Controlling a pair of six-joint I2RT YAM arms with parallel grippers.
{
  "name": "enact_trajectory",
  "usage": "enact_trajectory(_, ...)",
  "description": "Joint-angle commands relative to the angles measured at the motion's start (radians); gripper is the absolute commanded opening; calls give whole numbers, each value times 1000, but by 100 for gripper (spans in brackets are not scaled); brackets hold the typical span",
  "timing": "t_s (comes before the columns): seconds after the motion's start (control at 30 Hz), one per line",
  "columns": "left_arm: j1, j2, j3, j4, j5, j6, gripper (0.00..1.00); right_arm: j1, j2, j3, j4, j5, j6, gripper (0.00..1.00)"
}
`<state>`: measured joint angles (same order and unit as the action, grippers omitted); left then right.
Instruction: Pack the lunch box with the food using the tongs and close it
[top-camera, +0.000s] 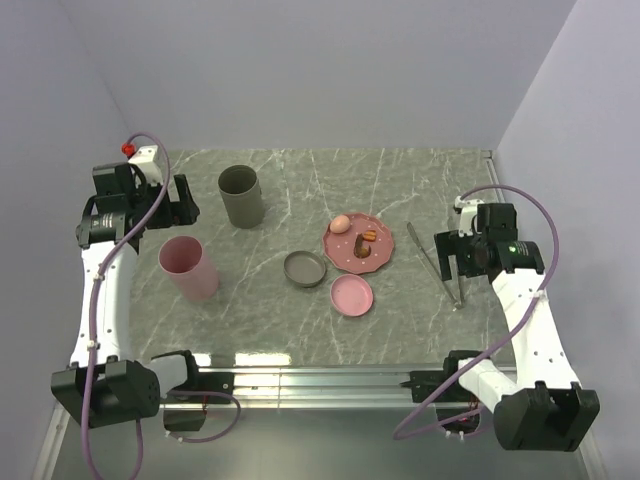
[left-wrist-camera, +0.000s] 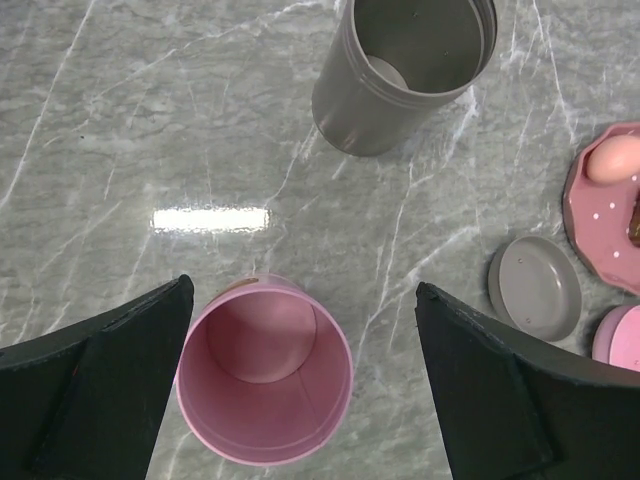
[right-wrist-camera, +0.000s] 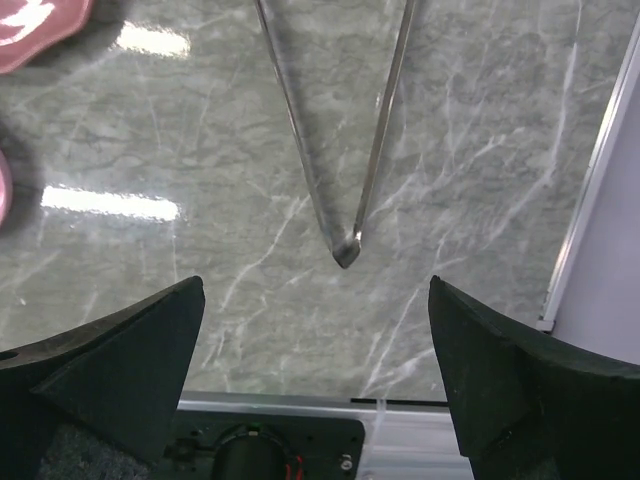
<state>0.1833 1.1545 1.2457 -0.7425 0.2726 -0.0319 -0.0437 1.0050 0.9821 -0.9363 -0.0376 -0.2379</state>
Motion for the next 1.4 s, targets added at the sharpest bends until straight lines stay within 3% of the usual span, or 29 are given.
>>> enact_trajectory(0.0,-4,-58,-15,75,-15,-49,99,2,45,41,-10,36,-58,100)
enact_trajectory(0.13,-4,-111,-46,137,-26,-45,99,-11,112,50,-36,51,-87,100)
enact_trajectory(0.37,-4,-70,32,40,39,4,99,-71,239,63,-38,41,-139,100)
enact_trajectory(0.67,-4,-78,55,55,115,-3,99,-151,369,44,8,19,-202,100)
enact_trajectory(1.37,-4,-50,37,89,145,-10,99,-78,607,46,201,-21,-173,97)
